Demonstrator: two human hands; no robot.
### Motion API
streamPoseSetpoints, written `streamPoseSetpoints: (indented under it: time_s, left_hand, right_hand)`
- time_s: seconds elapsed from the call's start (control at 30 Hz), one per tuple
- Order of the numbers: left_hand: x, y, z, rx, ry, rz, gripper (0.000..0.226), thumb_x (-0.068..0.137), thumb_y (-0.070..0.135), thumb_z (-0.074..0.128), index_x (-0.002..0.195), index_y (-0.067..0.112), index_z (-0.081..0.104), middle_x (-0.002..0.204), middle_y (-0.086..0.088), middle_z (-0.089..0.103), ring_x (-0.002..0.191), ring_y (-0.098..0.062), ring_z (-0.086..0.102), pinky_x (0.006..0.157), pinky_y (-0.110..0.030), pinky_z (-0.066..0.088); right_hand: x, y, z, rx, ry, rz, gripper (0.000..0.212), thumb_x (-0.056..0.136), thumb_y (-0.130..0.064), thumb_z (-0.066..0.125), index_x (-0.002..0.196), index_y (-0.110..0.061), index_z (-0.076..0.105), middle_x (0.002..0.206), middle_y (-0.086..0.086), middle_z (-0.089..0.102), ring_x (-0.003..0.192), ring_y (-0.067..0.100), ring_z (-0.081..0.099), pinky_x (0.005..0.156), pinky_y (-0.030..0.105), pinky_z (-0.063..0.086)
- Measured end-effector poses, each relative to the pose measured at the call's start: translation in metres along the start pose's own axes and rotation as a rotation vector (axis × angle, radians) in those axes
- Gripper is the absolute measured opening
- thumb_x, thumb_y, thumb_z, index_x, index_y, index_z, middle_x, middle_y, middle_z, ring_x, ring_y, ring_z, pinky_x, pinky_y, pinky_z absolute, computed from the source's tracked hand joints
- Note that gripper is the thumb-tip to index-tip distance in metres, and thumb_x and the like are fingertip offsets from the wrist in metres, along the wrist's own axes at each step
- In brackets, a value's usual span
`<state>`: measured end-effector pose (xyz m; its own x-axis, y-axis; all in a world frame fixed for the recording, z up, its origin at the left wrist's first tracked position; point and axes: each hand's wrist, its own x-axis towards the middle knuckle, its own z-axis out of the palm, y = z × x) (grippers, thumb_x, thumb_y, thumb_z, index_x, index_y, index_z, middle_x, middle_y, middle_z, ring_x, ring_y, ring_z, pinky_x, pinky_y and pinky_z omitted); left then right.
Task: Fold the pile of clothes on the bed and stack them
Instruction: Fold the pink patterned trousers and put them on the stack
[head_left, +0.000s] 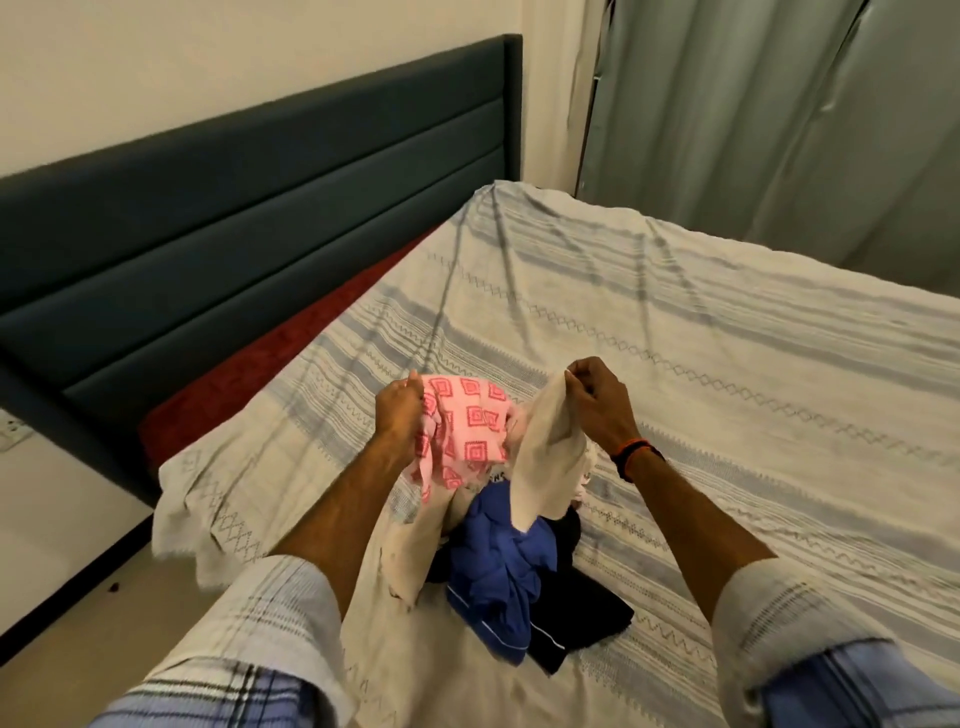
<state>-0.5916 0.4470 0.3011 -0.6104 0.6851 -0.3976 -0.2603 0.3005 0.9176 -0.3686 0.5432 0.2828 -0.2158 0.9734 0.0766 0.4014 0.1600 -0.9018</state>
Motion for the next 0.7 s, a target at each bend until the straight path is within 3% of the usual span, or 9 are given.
streamPoseSetpoints:
  time_s: [0.17,0.23,0.27,0.37,0.47,0.53,0.6,0.7]
  left_hand:
    - [-0.001,0.015,0.007,-0.048,-0.103,0.021,0.022,0.103,0.024,0.046,0.098,0.006,0.059,0.071,-0.008,0.066,0.059,-0.019,0.063,0.061,-0.034,0.056]
    - [-0.002,0.023,0.013,-0.072,-0.148,0.042,0.020,0.103,0.021,0.046,0.102,0.007,0.060,0.075,-0.008,0.069,0.065,-0.021,0.066,0.064,-0.035,0.058]
    - [-0.004,0.027,0.016,-0.091,-0.178,0.052,0.018,0.103,0.019,0.046,0.102,0.007,0.060,0.076,-0.008,0.069,0.066,-0.021,0.067,0.062,-0.033,0.059]
    - [-0.005,0.038,0.023,-0.086,-0.291,0.079,0.014,0.102,0.016,0.048,0.098,0.010,0.060,0.076,-0.008,0.070,0.063,-0.019,0.066,0.054,-0.027,0.056]
    - [-0.003,0.037,0.022,-0.062,-0.447,0.046,0.013,0.101,0.017,0.049,0.099,0.010,0.060,0.077,-0.009,0.070,0.058,-0.016,0.064,0.053,-0.024,0.054]
    - [-0.001,0.033,0.012,-0.017,-0.578,0.005,0.019,0.100,0.018,0.050,0.108,0.005,0.061,0.082,-0.010,0.071,0.064,-0.017,0.066,0.062,-0.027,0.054]
    - [-0.001,0.027,-0.001,0.080,-0.702,-0.039,0.021,0.099,0.017,0.050,0.107,0.004,0.065,0.081,-0.008,0.072,0.063,-0.015,0.066,0.062,-0.024,0.055]
    - [0.003,0.016,-0.014,0.195,-0.726,-0.136,0.031,0.092,0.026,0.059,0.106,-0.001,0.067,0.081,-0.007,0.074,0.062,-0.012,0.068,0.055,-0.022,0.055]
  right_hand:
    - [-0.003,0.001,0.012,-0.232,-0.247,-0.053,0.010,0.092,-0.008,0.060,0.100,-0.013,0.062,0.104,0.008,0.070,0.096,0.025,0.064,0.088,0.039,0.052]
    - [-0.002,-0.005,0.024,-0.311,-0.332,-0.010,0.005,0.093,-0.015,0.062,0.098,-0.013,0.063,0.105,0.008,0.070,0.098,0.024,0.064,0.092,0.041,0.051]
    - [-0.002,-0.012,0.030,-0.315,-0.360,0.037,0.016,0.095,-0.026,0.061,0.096,-0.010,0.065,0.105,0.011,0.070,0.098,0.027,0.064,0.092,0.043,0.051]
    - [-0.005,-0.041,0.045,0.062,-0.406,0.280,0.070,0.091,-0.066,0.047,0.098,0.000,0.070,0.097,0.016,0.073,0.095,0.032,0.069,0.087,0.049,0.055]
    - [0.006,-0.052,0.056,0.660,-0.426,0.597,0.072,0.095,-0.069,0.030,0.093,-0.009,0.070,0.077,0.008,0.073,0.075,0.021,0.069,0.074,0.037,0.051]
    - [0.020,-0.052,0.064,0.828,-0.428,0.699,0.082,0.091,-0.073,0.035,0.115,-0.002,0.067,0.100,0.015,0.072,0.094,0.028,0.067,0.091,0.042,0.051]
    - [0.030,-0.051,0.069,0.830,-0.369,0.706,0.067,0.098,-0.051,0.043,0.132,0.006,0.055,0.114,0.020,0.064,0.098,0.031,0.063,0.095,0.042,0.051]
    - [0.031,-0.059,0.060,0.730,-0.290,0.633,0.036,0.096,-0.015,0.051,0.124,0.005,0.059,0.107,0.021,0.069,0.083,0.031,0.069,0.073,0.039,0.057]
